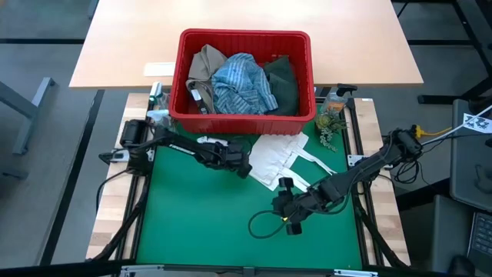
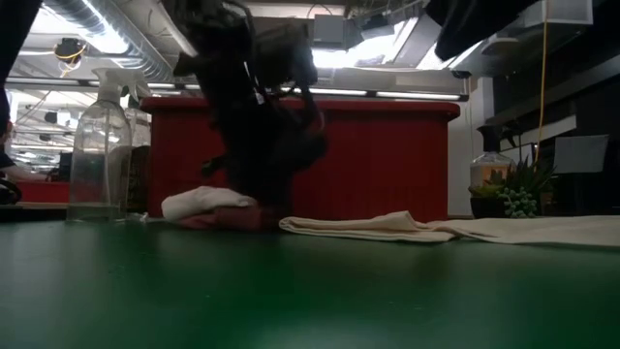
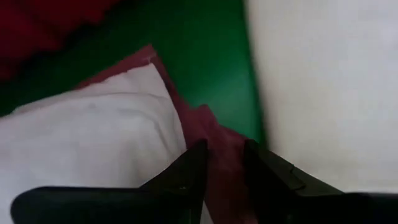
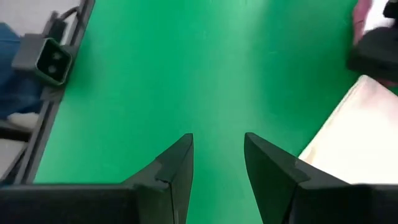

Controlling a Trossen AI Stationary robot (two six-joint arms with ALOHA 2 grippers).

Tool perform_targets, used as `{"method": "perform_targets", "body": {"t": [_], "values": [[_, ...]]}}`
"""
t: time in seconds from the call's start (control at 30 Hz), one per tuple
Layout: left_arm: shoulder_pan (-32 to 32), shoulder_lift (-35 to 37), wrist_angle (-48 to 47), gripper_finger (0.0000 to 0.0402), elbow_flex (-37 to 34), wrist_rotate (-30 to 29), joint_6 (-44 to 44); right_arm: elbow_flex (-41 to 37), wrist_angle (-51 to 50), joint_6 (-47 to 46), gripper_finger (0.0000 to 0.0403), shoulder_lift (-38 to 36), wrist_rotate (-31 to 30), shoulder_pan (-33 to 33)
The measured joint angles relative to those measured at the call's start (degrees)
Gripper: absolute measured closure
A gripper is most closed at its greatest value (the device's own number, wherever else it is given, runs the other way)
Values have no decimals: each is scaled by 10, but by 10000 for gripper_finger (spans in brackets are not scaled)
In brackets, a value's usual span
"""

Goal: Fold Laundry from Bin
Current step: Remove the gray shorts from the red bin

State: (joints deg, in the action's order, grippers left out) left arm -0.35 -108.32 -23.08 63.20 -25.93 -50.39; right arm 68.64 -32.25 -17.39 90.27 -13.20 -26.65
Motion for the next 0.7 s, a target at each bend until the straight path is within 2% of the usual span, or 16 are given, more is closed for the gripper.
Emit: {"method": "perform_targets", "body": {"t": [0.13,0.3,0.7], "values": [[19,-1,-40,302,0,2,-3,0,-39,0,260,-22,4,0],[43,1,-80,302,1,18,-5,0,-74,-1,260,-48,-21,0],[44,23,-56,302,0,105,-17,0,-99,1,260,-100,-48,0]]}}
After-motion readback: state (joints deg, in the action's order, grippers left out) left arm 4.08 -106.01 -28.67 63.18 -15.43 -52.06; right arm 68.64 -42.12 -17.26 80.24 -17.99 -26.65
